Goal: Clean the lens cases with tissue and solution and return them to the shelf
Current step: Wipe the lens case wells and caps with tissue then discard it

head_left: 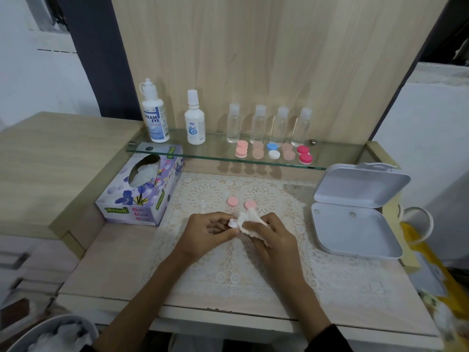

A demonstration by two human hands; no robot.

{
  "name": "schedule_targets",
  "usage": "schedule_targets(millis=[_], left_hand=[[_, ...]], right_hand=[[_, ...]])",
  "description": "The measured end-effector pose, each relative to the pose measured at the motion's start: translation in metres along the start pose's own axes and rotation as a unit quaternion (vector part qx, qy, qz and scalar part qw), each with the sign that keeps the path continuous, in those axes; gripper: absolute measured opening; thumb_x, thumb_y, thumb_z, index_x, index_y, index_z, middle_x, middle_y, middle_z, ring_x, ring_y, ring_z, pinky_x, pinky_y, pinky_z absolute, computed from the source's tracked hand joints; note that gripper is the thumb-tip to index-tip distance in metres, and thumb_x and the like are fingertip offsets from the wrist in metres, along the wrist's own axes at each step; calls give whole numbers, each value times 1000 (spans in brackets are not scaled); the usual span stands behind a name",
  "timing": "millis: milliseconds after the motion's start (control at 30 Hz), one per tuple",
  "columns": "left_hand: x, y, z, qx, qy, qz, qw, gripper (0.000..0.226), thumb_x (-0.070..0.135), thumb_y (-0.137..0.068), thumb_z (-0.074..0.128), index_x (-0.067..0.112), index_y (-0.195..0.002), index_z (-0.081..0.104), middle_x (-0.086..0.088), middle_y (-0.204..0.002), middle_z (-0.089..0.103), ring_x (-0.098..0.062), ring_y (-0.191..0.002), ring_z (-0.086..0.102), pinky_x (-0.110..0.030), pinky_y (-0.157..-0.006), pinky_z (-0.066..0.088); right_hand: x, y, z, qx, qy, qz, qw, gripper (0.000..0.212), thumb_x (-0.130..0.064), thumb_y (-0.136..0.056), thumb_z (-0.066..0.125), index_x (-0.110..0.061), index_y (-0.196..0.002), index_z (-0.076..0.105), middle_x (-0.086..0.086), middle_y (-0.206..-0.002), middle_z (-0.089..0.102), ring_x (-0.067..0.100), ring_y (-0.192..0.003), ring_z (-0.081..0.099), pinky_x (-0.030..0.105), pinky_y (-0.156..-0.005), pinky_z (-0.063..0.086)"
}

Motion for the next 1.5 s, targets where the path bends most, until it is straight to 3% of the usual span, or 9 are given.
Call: schedule_targets(millis=[133, 267, 433, 600, 700, 867, 967, 1233, 1500], left_hand=[[-1, 0, 0, -9, -8, 6, 1000, 23, 11, -76, 78, 17, -97, 74, 0, -86, 74, -13, -78, 70, -22, -75, 54], [-2, 0, 0, -8, 4, 18, 1000, 22, 11, -76, 77, 13, -98, 74, -4, -87, 75, -20, -81, 71, -27, -77, 56], [-1, 1, 0, -16, 25, 30, 999, 23, 7, -76, 76, 12, -99, 74, -6, -88, 75, -20, -81, 71, -29, -78, 56], [3, 2, 0, 3, 11, 71, 997, 26, 22, -71, 78, 36, -93, 75, 3, -86, 75, -9, -78, 69, -22, -75, 54], [5, 1, -1, 30, -72, 121, 990, 24, 21, -74, 75, 30, -97, 73, 12, -92, 72, -4, -86, 66, -16, -81, 49], [-8, -4, 1, 44, -326, 133, 935, 33, 56, -72, 61, 40, -98, 70, 22, -97, 57, 2, -98, 49, -19, -93, 21], [-10, -4, 4, 31, -358, 137, 923, 33, 57, -72, 58, 43, -99, 69, 21, -96, 55, 3, -95, 46, -22, -90, 20], [-8, -3, 6, 35, -385, 141, 911, 38, 60, -72, 55, 39, -99, 72, 22, -94, 56, -1, -93, 49, -28, -87, 25], [-7, -3, 7, 39, -404, 151, 901, 40, 57, -74, 56, 34, -103, 70, 20, -97, 60, -1, -96, 50, -25, -85, 31]], right_hand=[[1, 1, 0, 17, 29, -32, 999, 41, -42, -99, 48, -11, -91, 73, 2, -85, 56, 10, -60, 50, 16, -49, 36], [3, 3, 0, 27, 36, -45, 998, 20, -20, -91, 55, -9, -86, 71, 4, -85, 57, 14, -59, 52, 26, -44, 41], [6, 3, 1, 54, 4, -14, 998, 11, -11, -86, 62, -8, -80, 70, 0, -82, 57, 6, -61, 48, 12, -51, 32], [18, 5, 5, 44, -16, 23, 999, 14, -14, -76, 84, -10, -76, 70, -5, -79, 58, 5, -67, 54, 19, -54, 38], [18, 1, -1, 73, -87, 92, 989, 12, -14, -74, 82, -15, -78, 70, -7, -81, 63, 8, -76, 60, 28, -62, 45], [17, -2, -5, 72, -204, 190, 958, 21, -29, -79, 64, -22, -97, 71, -8, -94, 66, 16, -94, 62, 33, -79, 47], [21, -3, -2, 52, -206, 200, 956, 29, -28, -83, 53, -20, -102, 72, -13, -95, 65, 14, -94, 59, 28, -79, 43], [23, -2, -1, 26, -202, 224, 953, 33, -13, -84, 57, -22, -114, 68, -17, -113, 67, 4, -112, 58, 30, -92, 48], [23, -1, -3, 27, -217, 235, 947, 37, -9, -83, 72, -25, -115, 63, -15, -106, 68, 9, -93, 66, 27, -73, 54]])
Point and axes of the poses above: each hand's wrist, its own y-axis away from the middle knuckle, its own z-axis out of the palm, x = y × z, the point moved 2 cm from there along -y, towards the middle knuckle
